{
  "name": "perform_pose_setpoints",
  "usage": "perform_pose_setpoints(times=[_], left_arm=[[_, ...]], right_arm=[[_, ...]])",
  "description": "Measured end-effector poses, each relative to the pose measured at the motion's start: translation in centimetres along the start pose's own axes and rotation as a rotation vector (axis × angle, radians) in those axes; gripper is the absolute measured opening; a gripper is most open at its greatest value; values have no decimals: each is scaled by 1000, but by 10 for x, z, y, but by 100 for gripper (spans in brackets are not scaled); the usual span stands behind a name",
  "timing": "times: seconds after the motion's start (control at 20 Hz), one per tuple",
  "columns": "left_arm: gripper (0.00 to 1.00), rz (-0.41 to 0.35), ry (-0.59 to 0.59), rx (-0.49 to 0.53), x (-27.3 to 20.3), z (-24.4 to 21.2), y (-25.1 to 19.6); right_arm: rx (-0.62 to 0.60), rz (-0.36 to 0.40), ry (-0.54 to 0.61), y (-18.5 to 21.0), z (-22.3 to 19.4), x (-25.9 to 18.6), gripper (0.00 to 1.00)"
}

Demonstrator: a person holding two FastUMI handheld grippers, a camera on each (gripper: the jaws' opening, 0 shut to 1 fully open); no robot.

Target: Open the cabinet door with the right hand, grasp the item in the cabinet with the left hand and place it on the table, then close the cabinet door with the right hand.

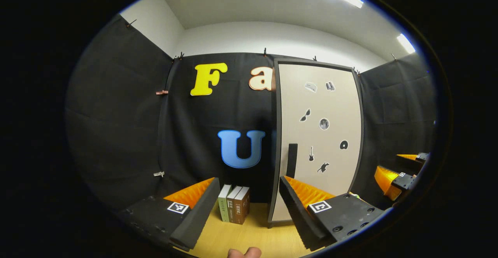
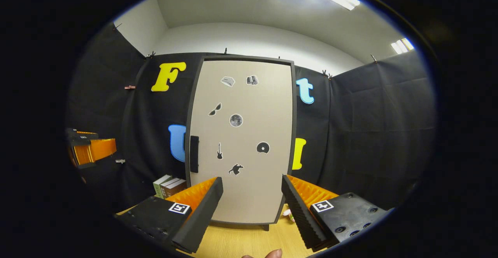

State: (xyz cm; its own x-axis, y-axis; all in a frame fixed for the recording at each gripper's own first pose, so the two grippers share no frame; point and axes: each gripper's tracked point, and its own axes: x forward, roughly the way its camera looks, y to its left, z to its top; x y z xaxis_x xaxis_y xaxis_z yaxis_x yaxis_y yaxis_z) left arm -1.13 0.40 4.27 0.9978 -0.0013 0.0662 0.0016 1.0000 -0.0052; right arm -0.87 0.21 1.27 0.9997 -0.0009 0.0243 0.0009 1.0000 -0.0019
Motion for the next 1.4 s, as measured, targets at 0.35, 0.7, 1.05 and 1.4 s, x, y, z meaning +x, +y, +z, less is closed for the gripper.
perform_pose_setpoints(times=[0.35, 0.7, 1.05, 1.4], left_arm=[[96, 16, 2, 11, 2, 16, 12], [96, 4, -11, 2, 7, 27, 20], [96, -5, 82, -7, 27, -40, 26], [96, 6, 129, -9, 42, -82, 46]], right_arm=[[1, 19, -6, 15, 10, 4, 97], [21, 48, 13, 39, 11, 25, 97], [62, 132, 18, 108, 10, 87, 97], [138, 108, 30, 156, -18, 175, 97]])
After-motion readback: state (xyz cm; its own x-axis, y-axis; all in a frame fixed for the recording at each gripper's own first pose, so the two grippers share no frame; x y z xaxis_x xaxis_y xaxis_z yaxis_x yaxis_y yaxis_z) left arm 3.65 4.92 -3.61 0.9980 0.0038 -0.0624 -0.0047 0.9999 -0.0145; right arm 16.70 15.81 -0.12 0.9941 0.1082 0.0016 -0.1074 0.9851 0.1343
